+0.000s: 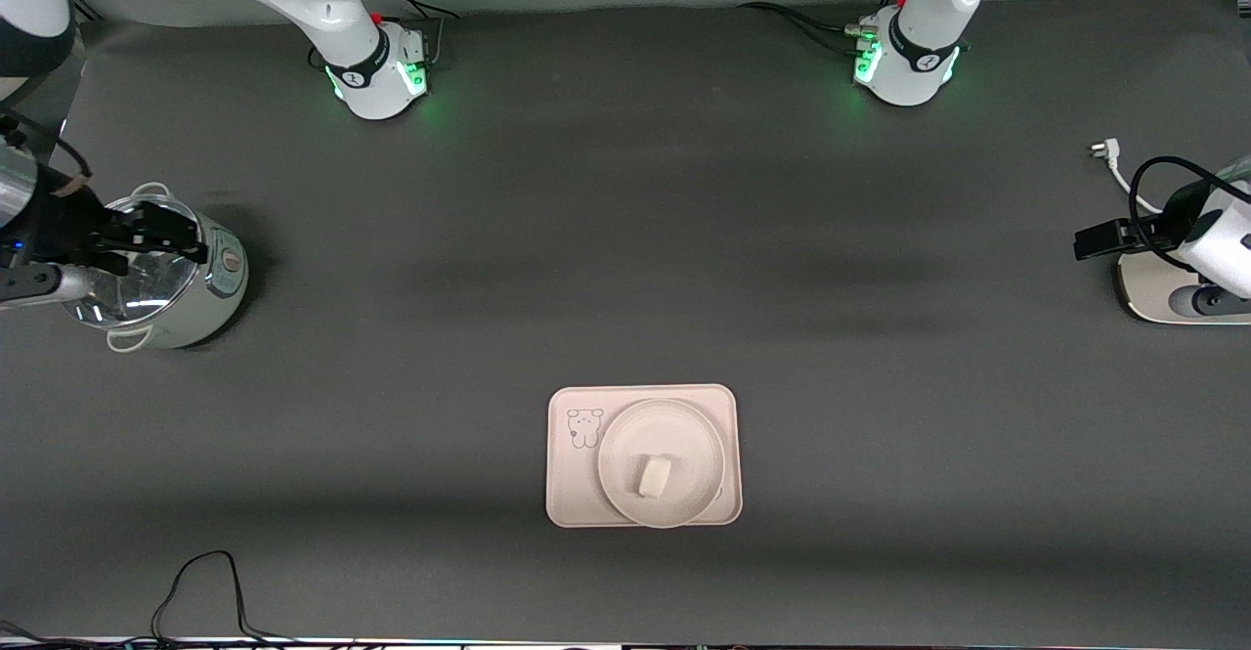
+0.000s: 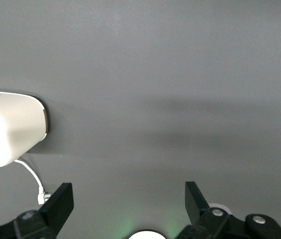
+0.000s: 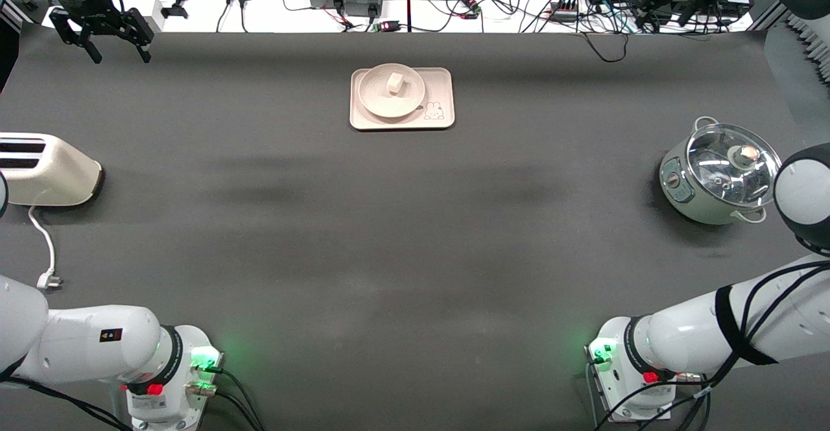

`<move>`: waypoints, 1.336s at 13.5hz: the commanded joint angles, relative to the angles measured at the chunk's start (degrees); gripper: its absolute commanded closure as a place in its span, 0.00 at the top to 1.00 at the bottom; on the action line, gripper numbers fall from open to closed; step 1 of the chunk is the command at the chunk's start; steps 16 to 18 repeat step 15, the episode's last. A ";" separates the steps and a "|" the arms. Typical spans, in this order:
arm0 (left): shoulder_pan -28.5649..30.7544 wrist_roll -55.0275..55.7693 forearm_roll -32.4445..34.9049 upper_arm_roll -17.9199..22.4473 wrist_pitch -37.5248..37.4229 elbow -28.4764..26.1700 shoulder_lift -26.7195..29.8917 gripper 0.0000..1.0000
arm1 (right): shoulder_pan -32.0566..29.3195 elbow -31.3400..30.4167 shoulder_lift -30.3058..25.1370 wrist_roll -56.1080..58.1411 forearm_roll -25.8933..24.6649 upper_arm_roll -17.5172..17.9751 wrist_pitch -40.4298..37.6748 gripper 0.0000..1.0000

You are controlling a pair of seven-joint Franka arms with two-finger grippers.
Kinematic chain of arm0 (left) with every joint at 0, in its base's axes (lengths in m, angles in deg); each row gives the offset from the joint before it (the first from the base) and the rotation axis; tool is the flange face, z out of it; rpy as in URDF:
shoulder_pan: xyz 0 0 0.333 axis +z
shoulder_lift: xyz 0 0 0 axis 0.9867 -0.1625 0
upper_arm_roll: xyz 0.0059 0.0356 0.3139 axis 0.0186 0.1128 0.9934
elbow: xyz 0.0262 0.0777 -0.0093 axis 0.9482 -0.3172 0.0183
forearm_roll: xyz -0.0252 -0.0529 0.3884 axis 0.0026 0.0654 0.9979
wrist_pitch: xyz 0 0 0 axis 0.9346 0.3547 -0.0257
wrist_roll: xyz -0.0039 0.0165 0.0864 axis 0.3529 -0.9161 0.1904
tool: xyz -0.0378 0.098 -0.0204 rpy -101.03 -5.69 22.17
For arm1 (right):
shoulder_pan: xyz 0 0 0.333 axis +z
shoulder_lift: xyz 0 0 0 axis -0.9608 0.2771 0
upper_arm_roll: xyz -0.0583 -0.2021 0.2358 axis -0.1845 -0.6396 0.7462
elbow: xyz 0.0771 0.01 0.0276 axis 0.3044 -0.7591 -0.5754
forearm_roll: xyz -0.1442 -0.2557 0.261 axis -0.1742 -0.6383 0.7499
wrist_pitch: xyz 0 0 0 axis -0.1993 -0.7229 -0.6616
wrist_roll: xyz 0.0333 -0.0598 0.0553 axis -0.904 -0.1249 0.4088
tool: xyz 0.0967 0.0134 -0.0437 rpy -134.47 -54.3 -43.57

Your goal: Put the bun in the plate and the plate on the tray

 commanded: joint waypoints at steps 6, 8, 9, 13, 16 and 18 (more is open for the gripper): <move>0.56 -1.05 -0.57 -0.43 -0.64 -0.08 0.33 1.00 | -0.65 -3.13 -2.12 1.36 -1.67 -1.16 1.98 1.00; 0.39 -0.96 -0.84 -0.52 1.20 -0.08 0.76 1.00 | -0.22 -4.63 -2.91 1.36 -1.67 -1.24 3.56 1.00; 0.04 -0.96 -0.84 -0.69 3.04 -0.43 1.20 1.00 | -0.21 -4.46 -3.00 1.27 -1.84 -1.16 3.39 1.00; 0.03 -1.05 -0.92 -0.96 7.01 -2.63 2.70 1.00 | -0.39 -4.11 -3.00 1.36 -1.93 -1.25 3.04 1.00; 0.12 -0.88 -0.92 -0.87 6.75 -2.54 2.79 1.00 | -0.30 -4.11 -2.92 1.36 -1.93 -1.25 3.04 1.00; 0.12 -0.88 -0.92 -0.87 6.75 -2.54 2.79 1.00 | -0.30 -4.11 -2.92 1.36 -1.93 -1.25 3.04 1.00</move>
